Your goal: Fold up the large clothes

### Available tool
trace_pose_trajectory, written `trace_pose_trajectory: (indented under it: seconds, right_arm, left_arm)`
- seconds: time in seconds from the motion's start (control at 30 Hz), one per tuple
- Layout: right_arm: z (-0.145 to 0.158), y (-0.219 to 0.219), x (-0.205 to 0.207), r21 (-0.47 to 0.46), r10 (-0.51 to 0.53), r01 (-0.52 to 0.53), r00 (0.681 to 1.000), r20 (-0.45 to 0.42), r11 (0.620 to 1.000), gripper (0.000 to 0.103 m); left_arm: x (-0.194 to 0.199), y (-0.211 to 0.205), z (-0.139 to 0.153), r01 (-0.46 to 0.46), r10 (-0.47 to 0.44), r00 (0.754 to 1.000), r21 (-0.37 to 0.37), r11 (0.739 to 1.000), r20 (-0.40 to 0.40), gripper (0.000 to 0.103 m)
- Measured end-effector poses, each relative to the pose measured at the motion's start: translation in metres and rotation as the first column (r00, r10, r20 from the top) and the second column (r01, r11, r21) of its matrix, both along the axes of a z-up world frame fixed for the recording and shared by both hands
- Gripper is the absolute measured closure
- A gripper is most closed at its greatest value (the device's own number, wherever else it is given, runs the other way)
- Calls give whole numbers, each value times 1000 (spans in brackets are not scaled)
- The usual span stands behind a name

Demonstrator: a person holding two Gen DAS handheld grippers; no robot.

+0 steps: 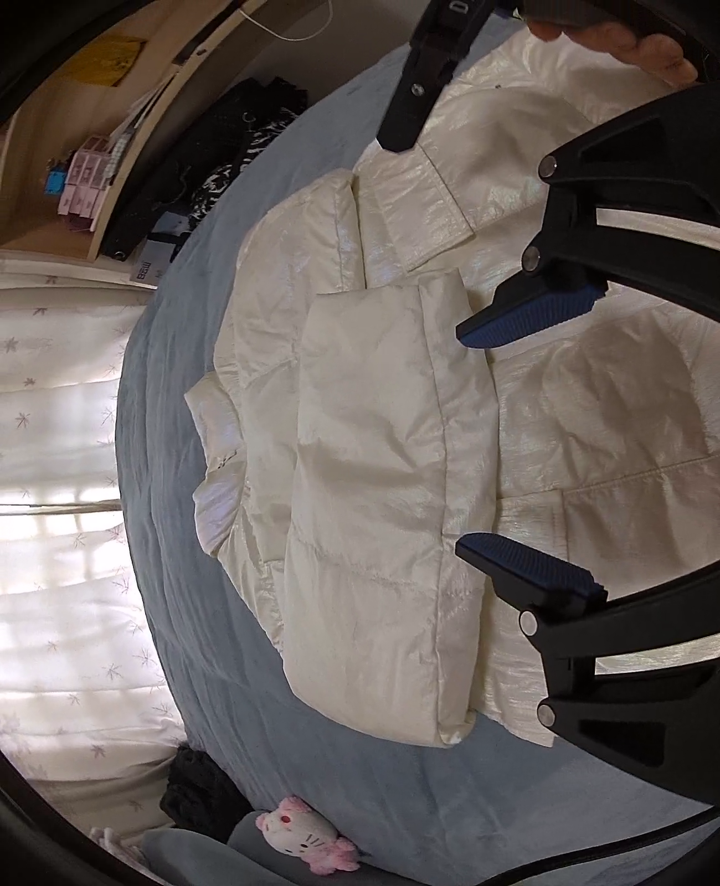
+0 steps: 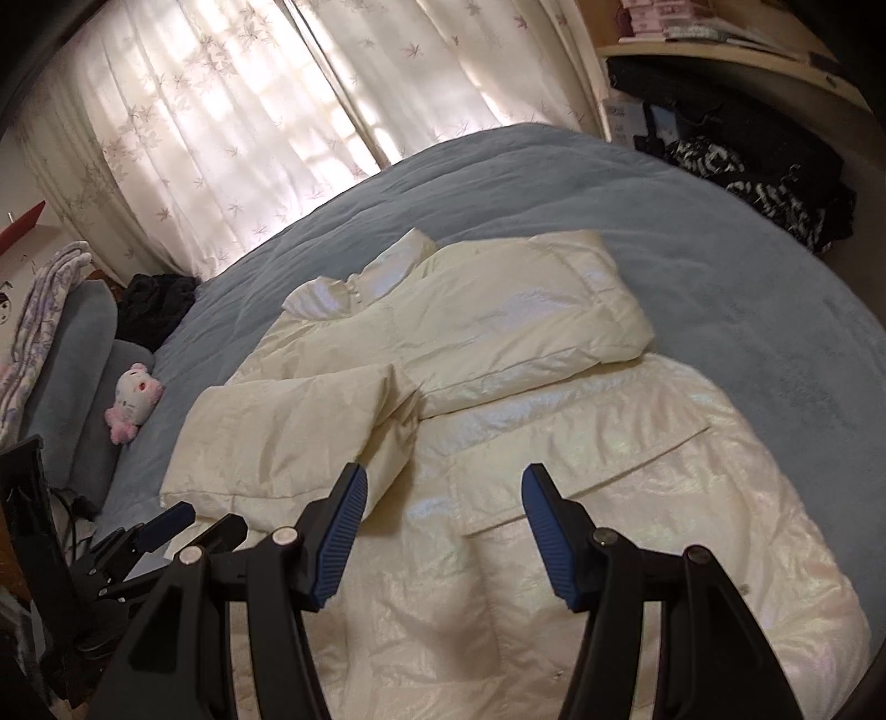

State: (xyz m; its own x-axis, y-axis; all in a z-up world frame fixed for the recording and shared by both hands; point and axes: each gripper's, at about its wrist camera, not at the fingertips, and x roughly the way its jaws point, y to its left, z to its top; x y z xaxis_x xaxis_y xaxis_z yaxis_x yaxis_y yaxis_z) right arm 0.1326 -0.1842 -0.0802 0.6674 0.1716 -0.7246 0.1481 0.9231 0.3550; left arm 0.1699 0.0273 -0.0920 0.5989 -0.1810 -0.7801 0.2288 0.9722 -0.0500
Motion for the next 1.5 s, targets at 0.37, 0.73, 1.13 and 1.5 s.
trace_pose_trajectory:
  seconds: [0.37, 0.73, 1.13, 1.5]
  right_arm:
    - [-33, 27, 61, 185, 152, -131, 983, -106, 974, 40]
    - [-83, 70, 112, 156, 218, -181, 938, -269, 971, 78]
    - [81, 115, 112, -201, 372, -335, 910, 184, 920, 94]
    - [-52, 29, 184, -174, 116, -143, 981, -156, 974, 75]
  left_arm:
    - [-5, 34, 7, -78, 78, 997, -2, 997, 28, 35]
    - [7, 99, -7, -212, 212, 977, -72, 975, -8, 35]
    - [30, 151, 10, -339, 346, 938, -127, 932, 34, 35]
    - [102, 151, -34, -359, 358, 932, -16, 933, -58, 35]
